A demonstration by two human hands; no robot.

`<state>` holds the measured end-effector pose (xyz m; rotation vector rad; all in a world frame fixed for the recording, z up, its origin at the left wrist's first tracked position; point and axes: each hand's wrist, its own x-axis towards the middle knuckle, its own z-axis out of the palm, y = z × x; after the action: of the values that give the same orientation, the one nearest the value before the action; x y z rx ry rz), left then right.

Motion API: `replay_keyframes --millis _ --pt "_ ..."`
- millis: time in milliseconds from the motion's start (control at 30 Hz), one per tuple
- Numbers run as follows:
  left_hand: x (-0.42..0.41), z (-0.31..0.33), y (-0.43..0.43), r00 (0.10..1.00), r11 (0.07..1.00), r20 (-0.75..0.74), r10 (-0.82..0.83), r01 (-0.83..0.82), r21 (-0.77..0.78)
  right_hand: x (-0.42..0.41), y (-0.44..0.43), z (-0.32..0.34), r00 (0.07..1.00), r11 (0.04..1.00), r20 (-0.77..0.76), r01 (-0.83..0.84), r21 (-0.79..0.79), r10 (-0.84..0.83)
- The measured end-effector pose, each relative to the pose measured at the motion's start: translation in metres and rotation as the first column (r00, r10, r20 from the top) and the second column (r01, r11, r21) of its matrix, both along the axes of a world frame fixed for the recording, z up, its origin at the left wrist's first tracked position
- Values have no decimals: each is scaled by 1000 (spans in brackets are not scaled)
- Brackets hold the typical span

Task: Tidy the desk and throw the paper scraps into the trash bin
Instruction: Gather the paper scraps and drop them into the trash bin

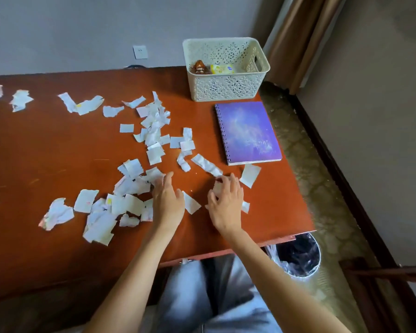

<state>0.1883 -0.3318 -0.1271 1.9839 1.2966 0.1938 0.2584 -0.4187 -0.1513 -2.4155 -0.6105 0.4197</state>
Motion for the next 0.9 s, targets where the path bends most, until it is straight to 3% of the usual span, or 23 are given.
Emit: replay_keyframes --millis 167,267,333,400,467,600,700,800,900 --pt "-1 -9 -5 990 997 140 -5 -6 74 3 5 -7 990 980 16 -141 140 140" --pt "-13 -19 -5 981 978 194 14 -53 201 13 -7 -16 972 966 191 -171 191 134" --pt "-29 -30 -2 991 943 122 54 -91 321 21 -19 -22 951 987 299 -114 116 74" --pt "-44 -39 2 990 915 -69 126 -89 394 29 -29 -30 963 999 265 -43 -25 49" --pt "-55 -43 5 958 932 -222 184 -98 350 38 -34 -36 975 996 219 -19 -91 38" --pt "-62 -49 4 937 972 -300 180 -122 202 34 -29 -36 970 996 231 -62 -71 77" --pt "-58 -52 3 961 972 -253 110 -51 230 17 -15 -32 963 988 220 -152 -39 157" --pt "-51 -50 -2 995 961 -98 -29 55 273 1 -5 -26 950 964 174 -266 4 261" --pt "-51 -44 -1 998 955 -39 -57 66 288 0 -5 -15 939 939 119 -333 89 322"
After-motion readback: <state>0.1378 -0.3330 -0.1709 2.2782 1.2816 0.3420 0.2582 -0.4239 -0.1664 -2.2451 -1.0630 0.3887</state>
